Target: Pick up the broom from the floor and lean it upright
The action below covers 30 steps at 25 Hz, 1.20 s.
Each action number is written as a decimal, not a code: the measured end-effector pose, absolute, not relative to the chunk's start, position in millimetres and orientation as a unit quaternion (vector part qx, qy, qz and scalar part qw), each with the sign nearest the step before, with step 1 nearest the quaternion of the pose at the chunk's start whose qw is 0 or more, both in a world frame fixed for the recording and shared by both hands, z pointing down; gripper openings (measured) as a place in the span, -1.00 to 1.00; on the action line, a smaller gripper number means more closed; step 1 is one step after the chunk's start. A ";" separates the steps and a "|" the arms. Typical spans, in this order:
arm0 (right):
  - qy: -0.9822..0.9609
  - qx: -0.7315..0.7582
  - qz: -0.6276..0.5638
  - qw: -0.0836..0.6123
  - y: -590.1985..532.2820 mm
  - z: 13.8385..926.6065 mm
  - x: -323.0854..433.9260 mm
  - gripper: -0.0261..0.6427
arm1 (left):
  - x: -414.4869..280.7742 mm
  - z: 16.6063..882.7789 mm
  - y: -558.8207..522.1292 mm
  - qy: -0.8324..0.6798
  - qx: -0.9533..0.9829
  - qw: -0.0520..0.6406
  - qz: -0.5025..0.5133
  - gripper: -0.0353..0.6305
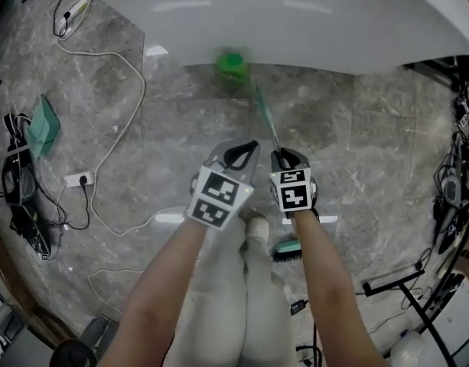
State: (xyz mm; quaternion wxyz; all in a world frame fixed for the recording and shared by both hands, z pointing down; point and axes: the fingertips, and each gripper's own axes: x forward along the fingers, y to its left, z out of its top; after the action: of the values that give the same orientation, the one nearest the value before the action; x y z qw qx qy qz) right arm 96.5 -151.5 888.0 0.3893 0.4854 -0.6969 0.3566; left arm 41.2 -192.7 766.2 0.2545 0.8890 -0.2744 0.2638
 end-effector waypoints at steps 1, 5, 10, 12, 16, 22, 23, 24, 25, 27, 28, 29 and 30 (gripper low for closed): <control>-0.699 0.490 0.351 0.386 -149.5 879.4 100.2 -0.70 | 43.8 758.5 -191.5 -0.273 0.891 0.251 0.262 -0.90; -0.704 0.506 0.336 0.367 -147.3 839.1 110.0 -0.70 | 50.3 720.4 -191.5 -0.278 0.899 0.240 0.239 -0.90; -0.716 0.535 0.301 0.333 -164.6 787.0 128.1 -0.70 | 60.9 664.4 -203.7 -0.301 0.906 0.220 0.199 -0.90; -0.716 0.548 0.288 0.321 -174.6 766.0 135.2 -0.70 | 66.0 644.3 -209.9 -0.302 0.910 0.210 0.190 -0.90; -0.712 0.574 0.270 0.302 -199.8 729.5 145.7 -0.70 | 73.1 610.6 -225.0 -0.299 0.918 0.193 0.176 -0.90; -0.707 0.600 0.239 0.288 -245.3 686.0 164.3 -0.70 | 83.9 566.8 -250.7 -0.304 0.925 0.173 0.148 -0.90; -0.706 0.606 0.231 0.286 -253.6 679.5 167.2 -0.70 | 84.5 562.0 -254.0 -0.305 0.926 0.171 0.145 -0.90; -0.705 0.610 0.224 0.283 -262.2 673.1 169.6 -0.70 | 84.9 557.7 -257.4 -0.305 0.926 0.169 0.143 -0.90; -0.705 0.614 0.217 0.281 -271.1 666.7 171.6 -0.70 | 85.2 553.6 -260.9 -0.306 0.927 0.167 0.142 -0.90; -0.704 0.621 0.205 0.276 -289.0 654.3 174.7 -0.70 | 85.1 546.6 -268.0 -0.306 0.927 0.164 0.140 -0.90; -0.704 0.624 0.198 0.275 -298.0 648.6 175.8 -0.70 | 84.9 543.6 -271.9 -0.307 0.927 0.163 0.139 -0.90; -0.705 0.625 0.192 0.274 -306.7 643.3 176.4 -0.70 | 84.4 540.9 -276.0 -0.307 0.928 0.161 0.137 -0.90; -0.705 0.626 0.187 0.274 -314.9 638.6 176.7 -0.70 | 83.9 538.5 -280.3 -0.308 0.928 0.159 0.136 -0.90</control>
State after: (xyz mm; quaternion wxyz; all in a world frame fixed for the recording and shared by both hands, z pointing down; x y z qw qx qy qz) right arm 176.7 -314.9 638.6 0.2741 0.6262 -0.7054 0.1873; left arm 83.9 -280.3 538.5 0.1589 0.9282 -0.3078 0.1355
